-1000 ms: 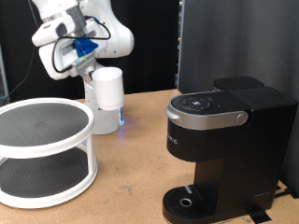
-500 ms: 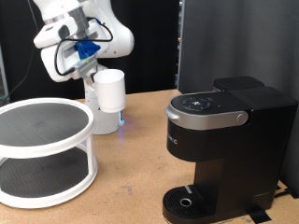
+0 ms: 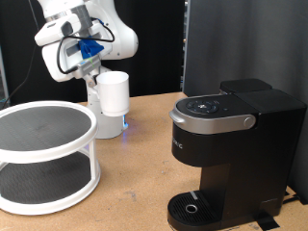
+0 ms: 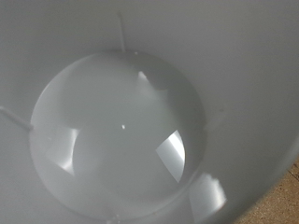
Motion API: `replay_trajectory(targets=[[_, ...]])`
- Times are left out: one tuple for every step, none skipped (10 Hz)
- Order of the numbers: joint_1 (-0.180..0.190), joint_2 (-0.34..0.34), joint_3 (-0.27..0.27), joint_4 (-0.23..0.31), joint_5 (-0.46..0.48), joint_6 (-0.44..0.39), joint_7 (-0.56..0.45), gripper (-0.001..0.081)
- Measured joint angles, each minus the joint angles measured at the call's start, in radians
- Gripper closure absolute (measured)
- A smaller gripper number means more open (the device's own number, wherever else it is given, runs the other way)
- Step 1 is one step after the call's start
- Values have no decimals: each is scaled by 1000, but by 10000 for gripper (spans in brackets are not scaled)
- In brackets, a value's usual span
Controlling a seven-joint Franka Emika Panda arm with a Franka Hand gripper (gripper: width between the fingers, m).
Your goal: Make a cup of coffee with the keurig machine
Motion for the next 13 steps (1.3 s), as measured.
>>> replay_trajectory(targets=[[0,8,3,3,2,12,0,733],[2,16,5,6,4,22,1,733],[4,23,5,9,8,28,1,733],[4,30,5,13,18,30,5,733],[4,37,6,17,20,31,9,733],[4,41,7,20,20,31,12,733],[4,41,7,19,20,29,10,733],[4,41,7,11,20,30,9,733],[4,42,10,-9,20,54,11,733],[4,46,16,-35,17,88,13,733],[4,57,25,-61,17,129,14,733],[4,75,31,-82,19,164,14,733],[8,97,33,-98,34,207,13,733]])
